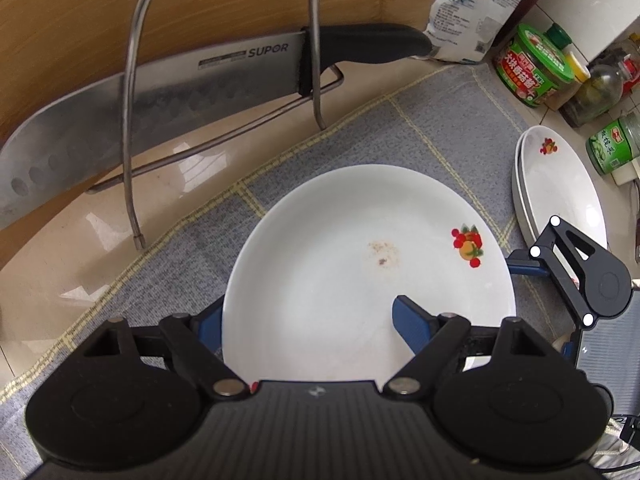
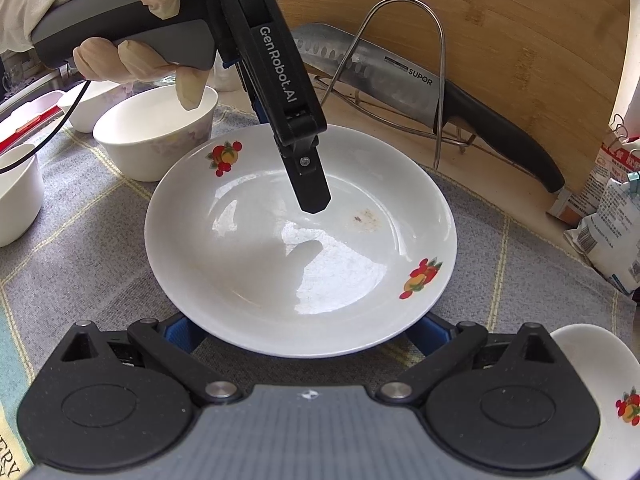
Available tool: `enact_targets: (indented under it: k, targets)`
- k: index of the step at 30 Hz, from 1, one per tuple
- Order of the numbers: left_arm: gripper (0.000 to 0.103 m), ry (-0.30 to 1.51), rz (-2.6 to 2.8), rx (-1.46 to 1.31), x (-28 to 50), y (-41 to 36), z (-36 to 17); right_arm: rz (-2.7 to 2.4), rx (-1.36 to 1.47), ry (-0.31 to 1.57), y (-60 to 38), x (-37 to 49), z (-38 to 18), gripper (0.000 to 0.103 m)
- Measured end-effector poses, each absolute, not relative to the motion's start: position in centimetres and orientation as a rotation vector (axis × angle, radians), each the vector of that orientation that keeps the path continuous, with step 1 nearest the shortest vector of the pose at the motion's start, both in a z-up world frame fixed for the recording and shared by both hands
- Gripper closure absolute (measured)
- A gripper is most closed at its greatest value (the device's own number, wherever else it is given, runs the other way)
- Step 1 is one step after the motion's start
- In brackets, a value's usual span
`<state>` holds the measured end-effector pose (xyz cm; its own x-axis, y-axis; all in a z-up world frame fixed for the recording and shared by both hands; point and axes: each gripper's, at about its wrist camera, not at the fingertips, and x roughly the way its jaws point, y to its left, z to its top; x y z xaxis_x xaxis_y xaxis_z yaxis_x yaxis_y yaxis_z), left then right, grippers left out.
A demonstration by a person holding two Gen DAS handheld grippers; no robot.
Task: Organize plates and bowls
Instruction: 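Lift the stained plate with the left tool and carry it toward the stacked plates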
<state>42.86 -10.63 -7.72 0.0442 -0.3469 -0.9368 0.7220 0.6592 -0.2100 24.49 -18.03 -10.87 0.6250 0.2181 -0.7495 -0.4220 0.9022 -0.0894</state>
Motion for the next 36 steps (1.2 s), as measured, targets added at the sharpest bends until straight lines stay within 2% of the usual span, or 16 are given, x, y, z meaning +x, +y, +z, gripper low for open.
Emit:
enact_targets:
  k: [36]
  targets:
    - [0.020, 1.198, -0.852, 0.403, 37.5, -11.9, -3.5, 0.344, -0.260, 0.781, -18.5, 20.3, -7.5, 0.000]
